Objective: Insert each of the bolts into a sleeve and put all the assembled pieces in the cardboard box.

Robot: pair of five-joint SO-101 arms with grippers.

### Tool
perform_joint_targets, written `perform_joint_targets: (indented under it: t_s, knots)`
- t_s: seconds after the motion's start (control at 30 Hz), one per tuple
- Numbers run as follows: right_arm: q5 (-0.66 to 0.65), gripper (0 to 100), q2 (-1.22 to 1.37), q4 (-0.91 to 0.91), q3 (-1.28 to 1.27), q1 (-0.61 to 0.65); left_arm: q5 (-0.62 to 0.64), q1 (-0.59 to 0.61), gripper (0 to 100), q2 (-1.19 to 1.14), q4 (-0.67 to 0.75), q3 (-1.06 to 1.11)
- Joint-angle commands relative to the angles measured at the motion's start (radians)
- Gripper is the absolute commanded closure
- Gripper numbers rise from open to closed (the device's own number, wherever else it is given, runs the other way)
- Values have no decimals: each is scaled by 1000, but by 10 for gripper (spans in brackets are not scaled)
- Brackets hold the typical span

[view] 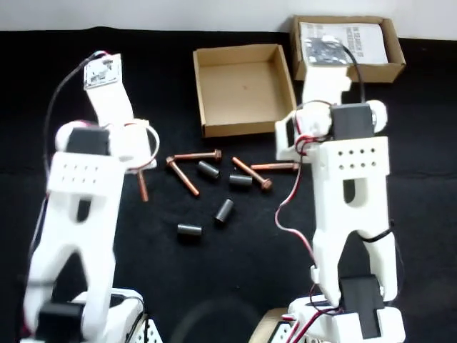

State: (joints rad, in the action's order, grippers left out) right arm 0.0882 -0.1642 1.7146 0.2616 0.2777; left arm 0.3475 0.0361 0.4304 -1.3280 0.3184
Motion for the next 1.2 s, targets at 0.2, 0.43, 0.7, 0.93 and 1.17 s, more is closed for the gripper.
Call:
perform_joint_targets:
  t_s: [0.2, 0.43, 0.7, 0.93, 1.17]
  knots:
    - [9, 991, -254, 38, -24, 197, -130, -8, 991, 596, 330, 332]
    - [11, 991, -499, 12, -306, 308, -127, -8, 991, 937, 476, 622]
    - [3, 991, -831, -398, -819, 300, -124, -8, 991, 1211, 594, 803]
    - [9, 991, -1125, -934, -1314, 306, -127, -7, 991, 1349, 816, 934]
    - [3, 991, -1348, -1191, -1620, 308, -91, -35, 991, 1366, 1040, 1044]
